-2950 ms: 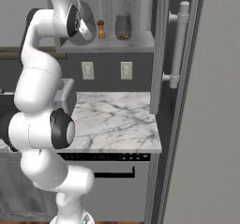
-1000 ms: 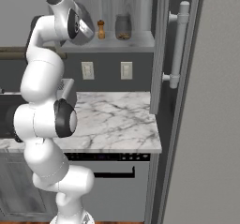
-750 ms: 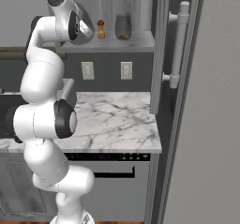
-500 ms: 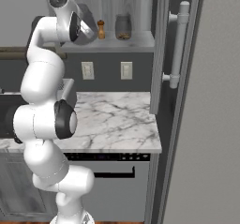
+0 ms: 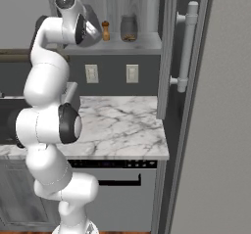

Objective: Pick the jar and jar from the dining table and place them in the open cabinet. Close the cabinet after placing the objects.

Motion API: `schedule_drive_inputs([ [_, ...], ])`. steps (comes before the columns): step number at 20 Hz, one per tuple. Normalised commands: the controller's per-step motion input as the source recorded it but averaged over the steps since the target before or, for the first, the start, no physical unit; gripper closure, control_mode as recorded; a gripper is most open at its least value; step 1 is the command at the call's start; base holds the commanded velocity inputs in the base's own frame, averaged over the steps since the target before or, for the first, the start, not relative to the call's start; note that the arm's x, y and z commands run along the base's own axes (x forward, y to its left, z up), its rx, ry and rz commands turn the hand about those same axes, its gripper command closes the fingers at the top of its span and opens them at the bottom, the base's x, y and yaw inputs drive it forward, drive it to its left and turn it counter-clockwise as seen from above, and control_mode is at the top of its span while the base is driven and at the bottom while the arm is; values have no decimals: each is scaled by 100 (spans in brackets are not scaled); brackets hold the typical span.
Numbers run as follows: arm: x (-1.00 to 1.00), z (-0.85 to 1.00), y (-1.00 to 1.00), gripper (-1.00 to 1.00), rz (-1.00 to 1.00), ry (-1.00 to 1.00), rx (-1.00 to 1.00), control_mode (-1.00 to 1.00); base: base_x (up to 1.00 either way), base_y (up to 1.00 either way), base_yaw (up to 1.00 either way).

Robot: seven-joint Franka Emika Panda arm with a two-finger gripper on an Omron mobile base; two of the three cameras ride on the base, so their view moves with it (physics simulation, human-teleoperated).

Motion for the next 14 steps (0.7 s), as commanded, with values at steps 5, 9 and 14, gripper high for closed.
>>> schedule_drive_inputs([
  [5, 9, 1, 0, -100, 4, -2, 0, -100, 0, 0, 0],
  [9, 12, 1, 0, -100, 4, -1, 0, -100, 0, 0, 0],
  [14, 22, 9, 0, -100, 5, -5, 0, -100, 0, 0, 0],
])
